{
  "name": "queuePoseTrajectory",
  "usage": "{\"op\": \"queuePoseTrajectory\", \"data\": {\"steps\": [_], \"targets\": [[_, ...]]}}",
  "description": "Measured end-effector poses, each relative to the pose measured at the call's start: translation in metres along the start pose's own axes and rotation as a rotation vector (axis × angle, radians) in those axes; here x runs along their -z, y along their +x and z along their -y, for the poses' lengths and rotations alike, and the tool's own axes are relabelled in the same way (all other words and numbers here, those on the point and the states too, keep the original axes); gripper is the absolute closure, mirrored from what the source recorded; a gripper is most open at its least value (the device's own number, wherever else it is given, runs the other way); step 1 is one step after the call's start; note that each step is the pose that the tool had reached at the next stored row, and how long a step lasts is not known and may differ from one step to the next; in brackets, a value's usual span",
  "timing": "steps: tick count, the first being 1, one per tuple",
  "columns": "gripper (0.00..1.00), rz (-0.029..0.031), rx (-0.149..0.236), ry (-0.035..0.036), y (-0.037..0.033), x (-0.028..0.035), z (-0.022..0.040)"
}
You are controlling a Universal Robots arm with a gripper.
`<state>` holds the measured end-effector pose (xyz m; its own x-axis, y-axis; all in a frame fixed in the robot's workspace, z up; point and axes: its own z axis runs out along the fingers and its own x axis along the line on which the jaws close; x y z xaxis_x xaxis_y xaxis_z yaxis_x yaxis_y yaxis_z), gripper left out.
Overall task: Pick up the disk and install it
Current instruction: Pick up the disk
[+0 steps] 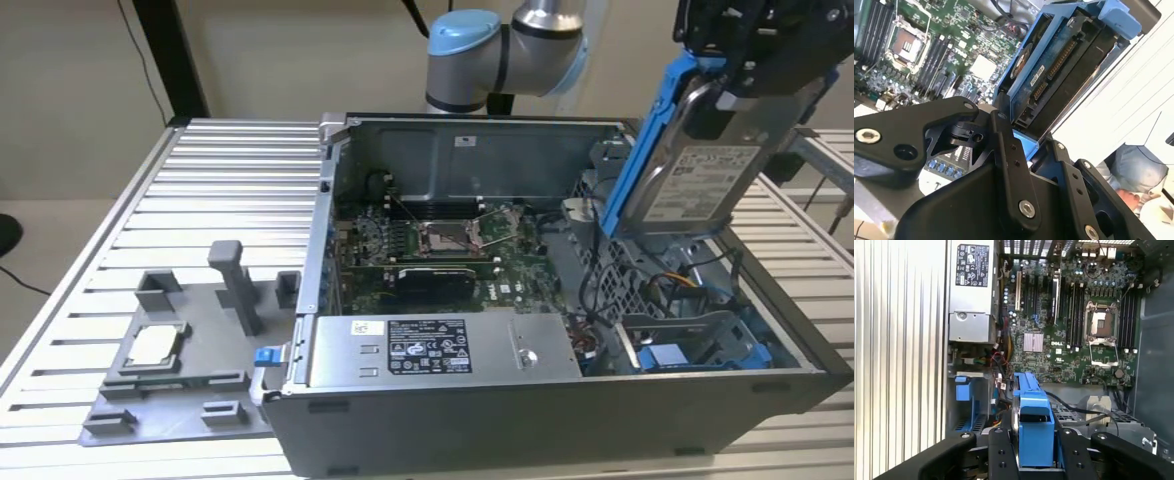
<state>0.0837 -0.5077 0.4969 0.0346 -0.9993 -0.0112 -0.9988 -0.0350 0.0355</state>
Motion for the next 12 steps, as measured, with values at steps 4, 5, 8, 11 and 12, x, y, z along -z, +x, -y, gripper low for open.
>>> {"op": "queuePoseTrajectory", "data": {"steps": [4,5,8,11,12], "targets": [[1.00,0.0005,0.000,0.0000,0.0110,0.0001,-0.0003],[1.00,0.0006,0.000,0.0000,0.0136,0.0001,-0.0003],[1.00,0.0007,0.000,0.0000,0.0203,0.0002,0.0000],[1.00,0.0009,0.000,0.0000,0.0263,0.0003,0.0012],[1.00,0.0008,0.000,0.0000,0.0283,0.0004,0.0019]]}}
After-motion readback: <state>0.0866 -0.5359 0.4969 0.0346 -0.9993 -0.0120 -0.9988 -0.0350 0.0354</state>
